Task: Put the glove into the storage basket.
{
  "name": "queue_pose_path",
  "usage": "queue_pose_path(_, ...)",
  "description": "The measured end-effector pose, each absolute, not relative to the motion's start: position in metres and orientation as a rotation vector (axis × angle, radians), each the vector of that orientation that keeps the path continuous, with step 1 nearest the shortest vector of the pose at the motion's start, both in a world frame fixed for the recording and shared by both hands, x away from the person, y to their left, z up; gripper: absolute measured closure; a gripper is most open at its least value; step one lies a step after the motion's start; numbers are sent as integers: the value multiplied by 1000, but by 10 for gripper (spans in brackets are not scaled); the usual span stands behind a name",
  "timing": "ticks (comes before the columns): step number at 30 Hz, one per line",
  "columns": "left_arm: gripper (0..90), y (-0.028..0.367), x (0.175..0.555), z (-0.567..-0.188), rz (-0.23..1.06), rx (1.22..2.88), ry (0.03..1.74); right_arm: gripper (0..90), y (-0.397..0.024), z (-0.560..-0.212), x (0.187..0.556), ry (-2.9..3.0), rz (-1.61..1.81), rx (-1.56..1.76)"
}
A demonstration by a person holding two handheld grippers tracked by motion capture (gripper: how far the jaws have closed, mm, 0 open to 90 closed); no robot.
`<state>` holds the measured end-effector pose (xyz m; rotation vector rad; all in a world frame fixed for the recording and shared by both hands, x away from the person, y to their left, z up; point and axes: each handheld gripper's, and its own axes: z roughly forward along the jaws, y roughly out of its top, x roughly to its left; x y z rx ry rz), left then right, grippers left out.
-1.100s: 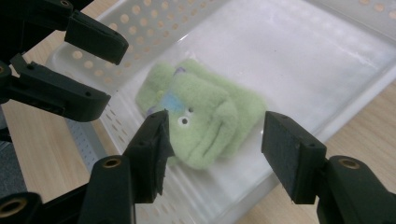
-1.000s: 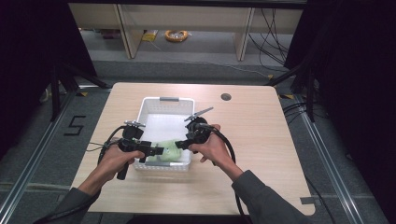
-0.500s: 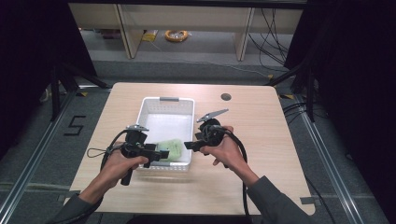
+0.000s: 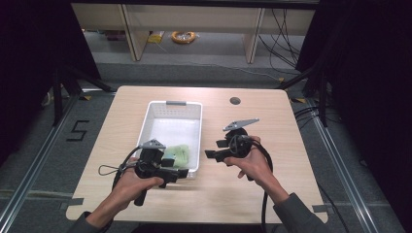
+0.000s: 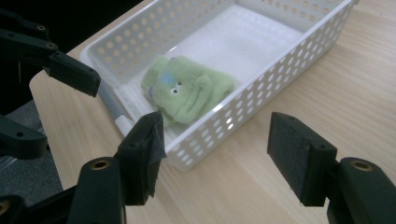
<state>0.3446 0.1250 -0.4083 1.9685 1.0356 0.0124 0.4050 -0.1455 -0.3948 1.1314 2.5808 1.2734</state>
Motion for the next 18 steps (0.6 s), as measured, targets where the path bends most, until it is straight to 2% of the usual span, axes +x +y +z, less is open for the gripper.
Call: queue_pose_path(18,268,103,323,-423,2,2000,962,356,-188,-400,380,2522,1341,1132)
